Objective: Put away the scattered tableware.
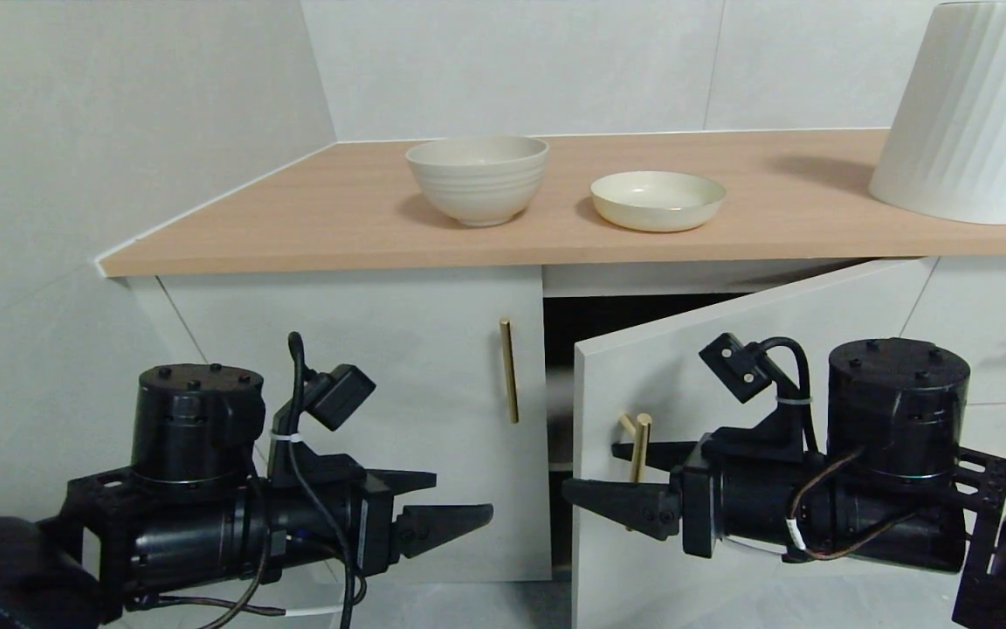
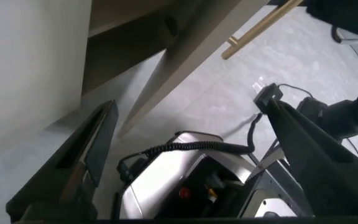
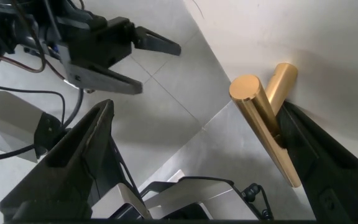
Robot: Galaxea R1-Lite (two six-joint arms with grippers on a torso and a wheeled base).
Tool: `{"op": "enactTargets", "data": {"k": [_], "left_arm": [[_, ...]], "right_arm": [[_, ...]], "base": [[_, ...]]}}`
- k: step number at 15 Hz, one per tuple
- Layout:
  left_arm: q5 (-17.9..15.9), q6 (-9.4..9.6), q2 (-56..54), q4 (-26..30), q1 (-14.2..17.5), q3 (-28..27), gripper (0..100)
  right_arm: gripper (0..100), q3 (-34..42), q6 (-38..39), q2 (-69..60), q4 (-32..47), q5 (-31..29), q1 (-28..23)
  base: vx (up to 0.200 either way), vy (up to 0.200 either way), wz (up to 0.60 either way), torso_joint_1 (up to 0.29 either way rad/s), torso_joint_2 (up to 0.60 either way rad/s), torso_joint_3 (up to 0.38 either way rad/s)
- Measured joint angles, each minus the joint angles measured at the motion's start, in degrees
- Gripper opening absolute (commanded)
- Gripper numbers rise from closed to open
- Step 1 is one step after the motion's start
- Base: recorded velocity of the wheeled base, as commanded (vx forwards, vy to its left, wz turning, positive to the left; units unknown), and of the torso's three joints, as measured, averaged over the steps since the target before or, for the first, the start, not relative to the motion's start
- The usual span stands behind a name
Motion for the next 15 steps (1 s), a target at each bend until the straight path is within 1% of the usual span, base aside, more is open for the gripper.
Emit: {"op": "enactTargets", "data": {"k": [3, 9, 12, 15], "left_arm": [[0.6, -0.06, 0.5, 0.0, -0.4, 0.0, 0], [0.8, 0.09, 1.2, -0.7, -2.0, -1.8, 0], [0.6, -0.05, 3.9, -5.4, -2.4, -4.3, 0], [0.6, 0.06, 9.8, -9.5, -4.5, -9.1, 0]], "right_arm": [[100, 0.1, 0.0, 0.0, 0.0, 0.0, 0.0], [100, 0.4, 0.0, -0.1, -0.1, -0.1, 0.3], [100, 0.4, 0.0, -0.1, 0.0, -0.1, 0.4], [100, 0.4, 0.0, -0.4, 0.2, -0.2, 0.6]], "base": [[0.000, 0.000, 0.00, 0.000, 0.00, 0.000], [0.000, 0.000, 0.00, 0.000, 0.00, 0.000], [0.000, 0.000, 0.00, 0.000, 0.00, 0.000], [0.000, 0.000, 0.00, 0.000, 0.00, 0.000]]}}
